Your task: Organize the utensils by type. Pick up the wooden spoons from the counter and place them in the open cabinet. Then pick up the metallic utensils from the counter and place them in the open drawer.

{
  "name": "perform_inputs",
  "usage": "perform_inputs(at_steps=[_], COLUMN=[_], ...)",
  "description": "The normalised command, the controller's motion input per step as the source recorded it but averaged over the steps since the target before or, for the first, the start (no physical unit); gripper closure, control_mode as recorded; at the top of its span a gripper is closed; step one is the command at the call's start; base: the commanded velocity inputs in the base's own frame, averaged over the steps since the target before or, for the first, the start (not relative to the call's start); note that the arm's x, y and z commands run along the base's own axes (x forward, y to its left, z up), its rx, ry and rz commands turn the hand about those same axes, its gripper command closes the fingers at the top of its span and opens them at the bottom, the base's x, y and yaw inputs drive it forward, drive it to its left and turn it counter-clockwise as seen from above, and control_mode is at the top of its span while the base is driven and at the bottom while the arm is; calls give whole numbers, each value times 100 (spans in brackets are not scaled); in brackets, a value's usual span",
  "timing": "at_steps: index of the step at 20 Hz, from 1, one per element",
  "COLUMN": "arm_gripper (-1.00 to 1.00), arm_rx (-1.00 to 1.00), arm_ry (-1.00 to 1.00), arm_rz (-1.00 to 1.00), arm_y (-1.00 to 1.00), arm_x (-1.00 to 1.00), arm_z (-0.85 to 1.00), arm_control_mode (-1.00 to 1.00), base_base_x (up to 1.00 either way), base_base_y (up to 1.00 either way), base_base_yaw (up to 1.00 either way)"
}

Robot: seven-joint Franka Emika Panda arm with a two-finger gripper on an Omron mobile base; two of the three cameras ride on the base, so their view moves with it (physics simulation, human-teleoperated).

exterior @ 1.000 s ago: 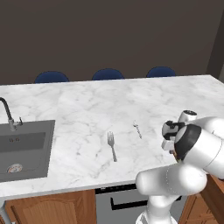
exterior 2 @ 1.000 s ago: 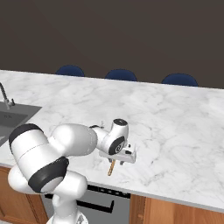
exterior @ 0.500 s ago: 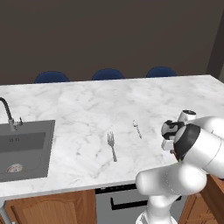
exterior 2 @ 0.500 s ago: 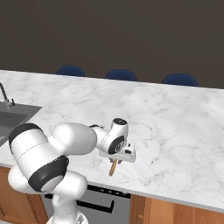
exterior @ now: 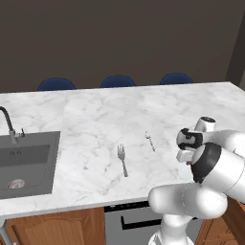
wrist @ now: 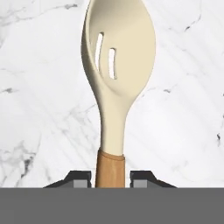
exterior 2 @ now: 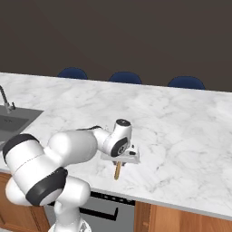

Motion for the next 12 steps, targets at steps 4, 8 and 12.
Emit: perform_inputs(at_steps=[4,8,12], arm_gripper=[100,100,100], arm_rx=[0,3,2], arm_ry=[-1,0,0], arm_rz=[11,10,11], arm_y=[14,12,21], arm_x=[8,7,13], arm_z=[62,80,76], arm_control_mode=[-100,-100,-100], base_base_x=[0,0,0], base_base_y=[0,0,0], base_base_yaw=[0,0,0])
